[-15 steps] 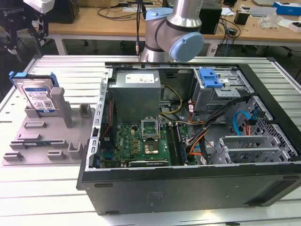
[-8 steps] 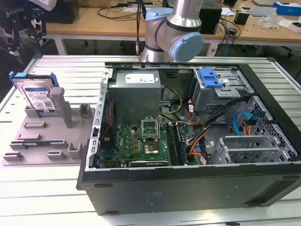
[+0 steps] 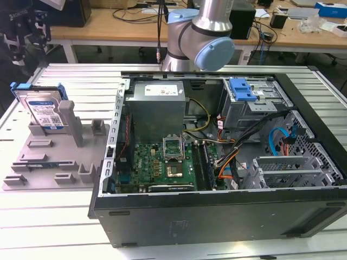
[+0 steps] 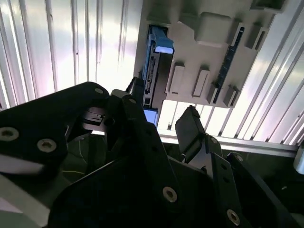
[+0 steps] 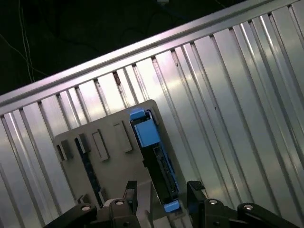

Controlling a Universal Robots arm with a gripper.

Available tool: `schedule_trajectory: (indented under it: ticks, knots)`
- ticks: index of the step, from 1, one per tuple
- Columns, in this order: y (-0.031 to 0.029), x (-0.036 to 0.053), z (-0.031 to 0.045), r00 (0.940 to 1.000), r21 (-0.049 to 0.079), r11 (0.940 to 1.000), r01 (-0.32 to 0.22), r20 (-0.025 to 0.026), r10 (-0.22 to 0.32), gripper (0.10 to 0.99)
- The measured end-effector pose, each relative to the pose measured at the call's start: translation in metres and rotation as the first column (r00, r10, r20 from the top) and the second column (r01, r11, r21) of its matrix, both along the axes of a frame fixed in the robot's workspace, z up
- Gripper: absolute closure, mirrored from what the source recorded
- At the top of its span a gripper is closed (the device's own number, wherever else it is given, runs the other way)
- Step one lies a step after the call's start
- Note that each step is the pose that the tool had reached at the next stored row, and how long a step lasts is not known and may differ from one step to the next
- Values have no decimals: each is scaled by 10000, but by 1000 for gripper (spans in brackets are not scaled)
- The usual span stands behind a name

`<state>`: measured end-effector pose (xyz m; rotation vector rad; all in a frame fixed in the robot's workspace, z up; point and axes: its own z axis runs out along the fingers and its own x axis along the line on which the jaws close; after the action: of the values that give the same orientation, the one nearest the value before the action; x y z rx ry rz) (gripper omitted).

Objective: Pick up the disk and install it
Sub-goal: 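Pick up the disk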

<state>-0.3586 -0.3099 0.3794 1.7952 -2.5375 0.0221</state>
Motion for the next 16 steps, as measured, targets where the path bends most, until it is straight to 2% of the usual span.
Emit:
schedule_trajectory:
  ticks: [5, 8, 11, 15, 16]
  knots:
    - [2, 0, -15, 9951, -65, 9951, -985, 21, 985, 545]
    - [5, 0, -23, 9883, -77, 9883, -1523, 32, 1523, 545]
    - [10, 0, -31, 9778, -110, 9777, -2096, 34, 2097, 545]
    - [14, 0, -29, 9762, -131, 9761, -2168, 25, 2169, 545]
    - [25, 0, -29, 9742, -132, 9741, -2257, 26, 2258, 545]
